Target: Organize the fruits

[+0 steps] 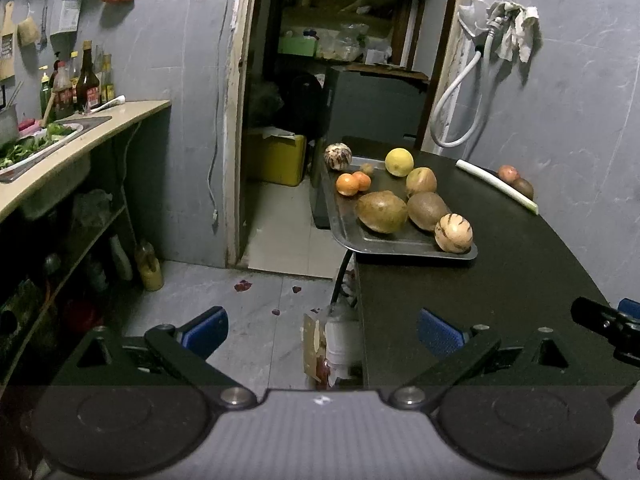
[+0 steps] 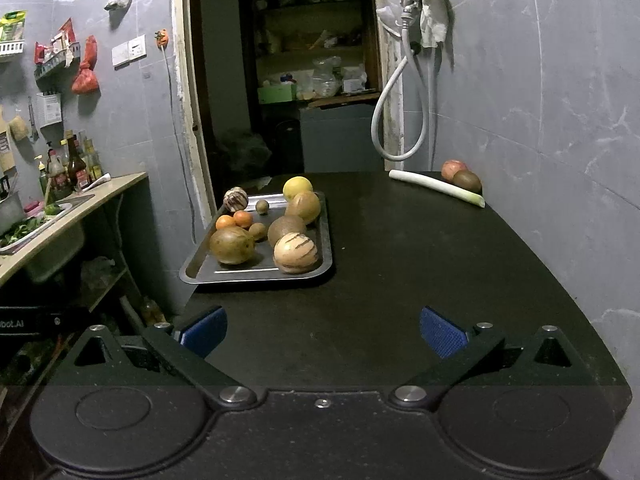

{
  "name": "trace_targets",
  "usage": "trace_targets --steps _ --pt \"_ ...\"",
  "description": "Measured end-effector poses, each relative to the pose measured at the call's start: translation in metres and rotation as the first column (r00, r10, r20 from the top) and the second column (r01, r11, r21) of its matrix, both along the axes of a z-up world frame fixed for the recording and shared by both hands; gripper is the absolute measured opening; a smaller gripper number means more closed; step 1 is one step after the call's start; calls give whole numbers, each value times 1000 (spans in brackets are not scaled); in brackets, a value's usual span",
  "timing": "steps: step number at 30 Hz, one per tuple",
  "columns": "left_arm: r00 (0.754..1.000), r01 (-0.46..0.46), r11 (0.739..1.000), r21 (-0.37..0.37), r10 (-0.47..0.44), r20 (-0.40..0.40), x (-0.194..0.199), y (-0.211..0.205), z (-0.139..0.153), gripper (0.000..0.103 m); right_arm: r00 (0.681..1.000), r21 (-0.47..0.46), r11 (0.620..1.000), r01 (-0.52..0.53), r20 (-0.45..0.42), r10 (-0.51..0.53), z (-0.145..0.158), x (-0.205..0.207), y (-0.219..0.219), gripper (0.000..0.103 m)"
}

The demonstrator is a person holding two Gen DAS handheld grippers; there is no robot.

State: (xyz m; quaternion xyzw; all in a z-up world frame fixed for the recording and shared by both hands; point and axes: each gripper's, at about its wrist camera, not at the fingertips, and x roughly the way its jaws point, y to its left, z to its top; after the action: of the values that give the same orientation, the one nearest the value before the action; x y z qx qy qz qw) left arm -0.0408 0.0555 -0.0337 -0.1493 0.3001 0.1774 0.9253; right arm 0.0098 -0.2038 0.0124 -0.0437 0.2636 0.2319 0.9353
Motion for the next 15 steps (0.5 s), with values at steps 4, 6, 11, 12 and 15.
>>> trace_targets --steps 4,6,11,12,15 --pt "1000 1 1000 0 -1 0 0 0 0 102 1000 1 1000 0 -2 0 0 0 0 102" --pt "1000 0 1000 1 0 0 0 0 0 102 1000 0 1000 0 -2 0 0 1 0 102" --pt "1000 -1 1000 -4 1 -1 0 0 -1 102 1000 0 1000 0 -1 0 0 1 0 102" --pt "1000 -1 1000 -4 1 -1 0 0 -1 102 1000 -1 1000 0 -2 0 0 1 0 102" --pt "1000 0 1000 -4 0 -1 0 0 -1 102 1000 -2 1000 -2 -3 2 -1 1 0 102"
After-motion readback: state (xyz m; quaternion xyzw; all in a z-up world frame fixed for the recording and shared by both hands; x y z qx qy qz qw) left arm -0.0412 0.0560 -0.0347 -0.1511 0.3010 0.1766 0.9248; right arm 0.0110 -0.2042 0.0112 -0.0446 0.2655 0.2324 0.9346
